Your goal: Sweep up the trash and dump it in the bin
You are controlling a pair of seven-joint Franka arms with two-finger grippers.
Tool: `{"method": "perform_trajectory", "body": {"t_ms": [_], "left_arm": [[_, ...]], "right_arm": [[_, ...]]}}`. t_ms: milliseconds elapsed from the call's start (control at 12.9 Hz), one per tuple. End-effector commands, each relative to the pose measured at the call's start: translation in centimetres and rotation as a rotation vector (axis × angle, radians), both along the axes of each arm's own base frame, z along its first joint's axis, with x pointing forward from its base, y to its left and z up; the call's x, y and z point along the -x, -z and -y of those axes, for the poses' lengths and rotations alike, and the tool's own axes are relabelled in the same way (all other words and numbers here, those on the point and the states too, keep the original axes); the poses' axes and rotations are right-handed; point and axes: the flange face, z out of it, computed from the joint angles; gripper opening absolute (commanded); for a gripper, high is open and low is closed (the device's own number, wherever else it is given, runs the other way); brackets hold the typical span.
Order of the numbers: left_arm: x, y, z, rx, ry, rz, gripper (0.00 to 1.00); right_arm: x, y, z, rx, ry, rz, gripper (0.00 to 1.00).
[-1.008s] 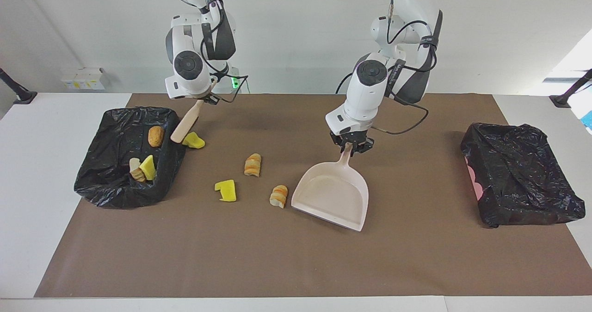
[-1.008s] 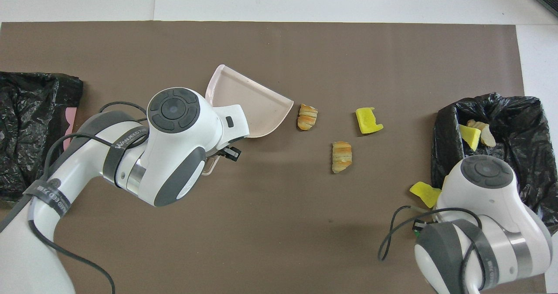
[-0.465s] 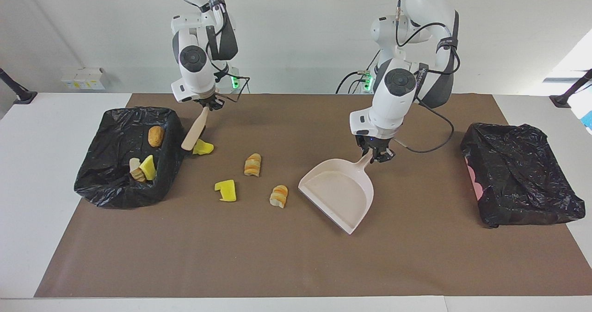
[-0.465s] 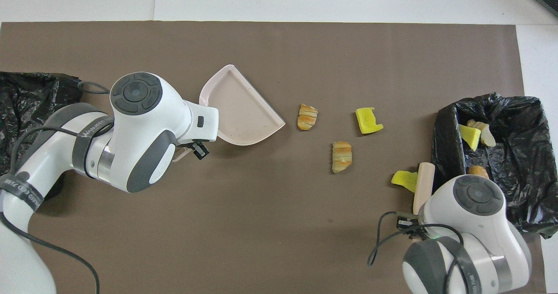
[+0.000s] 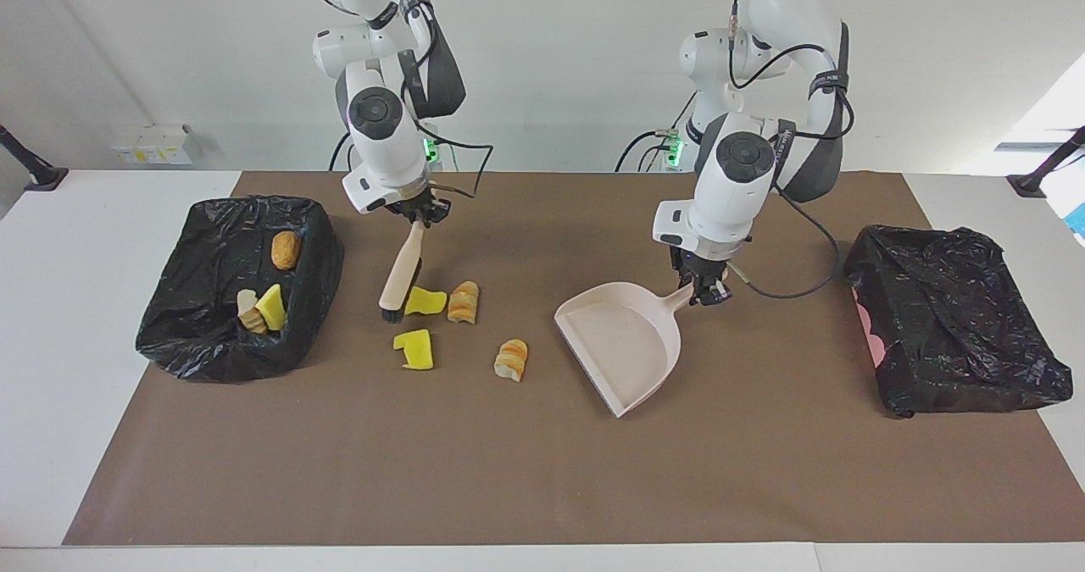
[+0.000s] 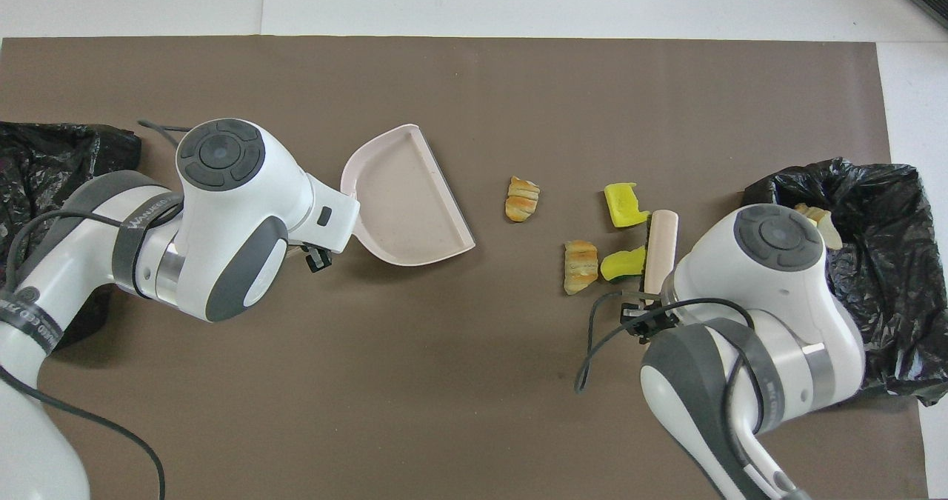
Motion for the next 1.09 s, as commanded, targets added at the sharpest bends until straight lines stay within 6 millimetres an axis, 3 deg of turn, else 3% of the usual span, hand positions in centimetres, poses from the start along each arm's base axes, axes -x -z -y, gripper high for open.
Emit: {"method": "perform_trajectory", "body": {"t_ms": [0,155,388,465,620,698,1008], "left_arm": [[-0.1,1.1,0.1,-0.005,0.129,-0.003,0.00],[0.0,1.4,0.4,-0.014,0.144,0.002,0.00],[0.4,1.8,1.5,-0.016,0.166,0.003,0.00],[0.5,1.9,1.6,-0.014,0.169,0.009,0.00],[2.1,2.4,3.4,-0.022,0.203,-0.004,0.00],[2.4,2.7,3.3,-0.026,0.203,-0.010,0.00],[4.2,3.2,3.0,-0.036,0.211,0.006,0.00]], "right_arm": [[-2.6,-1.7,0.8,-0.023,-0.046,-0.017,0.00],[-2.6,-1.3,2.8,0.012,-0.061,-0.019,0.00],[-1.6,1.1,8.9,-0.029,-0.132,-0.015,0.00],[-1.1,2.0,9.7,-0.038,-0.150,-0.015,0.00],[-0.2,4.1,9.1,-0.038,-0.159,-0.010,0.00],[-0.3,4.5,8.5,-0.040,-0.162,0.007,0.00],[-0.9,7.7,1.7,-0.047,-0.178,0.035,0.00]]}}
